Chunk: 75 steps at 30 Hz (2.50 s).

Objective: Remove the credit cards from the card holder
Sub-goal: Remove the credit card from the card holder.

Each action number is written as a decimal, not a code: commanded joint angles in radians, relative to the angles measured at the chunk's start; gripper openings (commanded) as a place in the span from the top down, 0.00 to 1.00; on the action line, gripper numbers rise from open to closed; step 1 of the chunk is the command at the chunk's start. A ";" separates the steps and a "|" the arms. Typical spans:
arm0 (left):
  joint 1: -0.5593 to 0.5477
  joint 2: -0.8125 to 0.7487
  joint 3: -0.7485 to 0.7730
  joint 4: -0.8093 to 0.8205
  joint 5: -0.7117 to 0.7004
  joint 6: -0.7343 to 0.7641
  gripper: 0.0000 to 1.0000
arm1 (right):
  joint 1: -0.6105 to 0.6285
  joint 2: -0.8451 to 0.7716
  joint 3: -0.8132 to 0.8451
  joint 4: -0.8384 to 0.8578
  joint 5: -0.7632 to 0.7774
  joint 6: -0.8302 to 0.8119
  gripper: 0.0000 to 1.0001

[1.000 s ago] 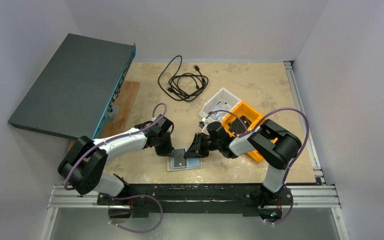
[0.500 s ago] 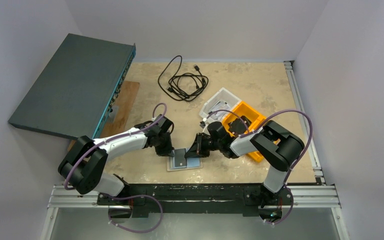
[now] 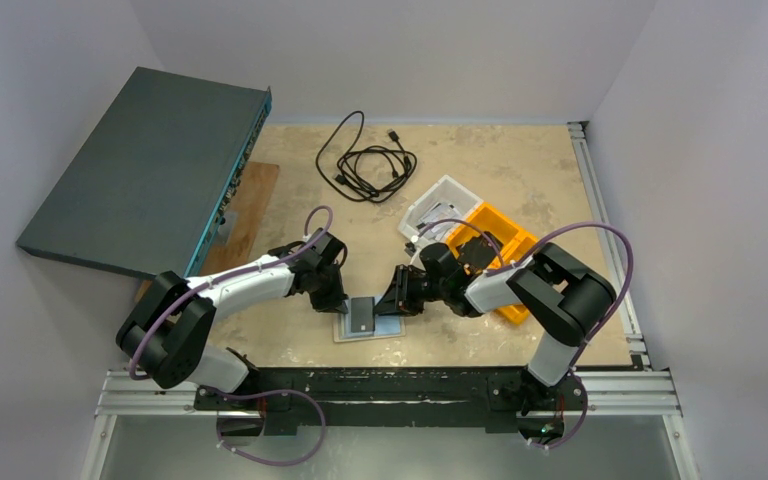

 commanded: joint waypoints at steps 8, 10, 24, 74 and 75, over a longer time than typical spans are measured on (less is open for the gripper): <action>0.006 0.050 -0.040 -0.030 -0.056 0.031 1.00 | -0.004 0.071 -0.002 0.088 -0.024 0.012 0.78; 0.005 0.052 -0.040 -0.028 -0.054 0.031 1.00 | 0.002 0.067 0.005 0.086 -0.025 0.013 0.80; 0.005 0.033 -0.031 -0.038 -0.047 0.053 1.00 | 0.013 0.030 -0.010 0.050 0.006 0.006 1.00; -0.055 0.081 0.018 -0.023 -0.045 0.096 1.00 | 0.016 0.055 0.012 0.089 -0.008 0.009 0.96; -0.055 0.084 0.020 -0.030 -0.051 0.096 1.00 | 0.016 0.050 0.010 0.086 -0.005 0.007 0.99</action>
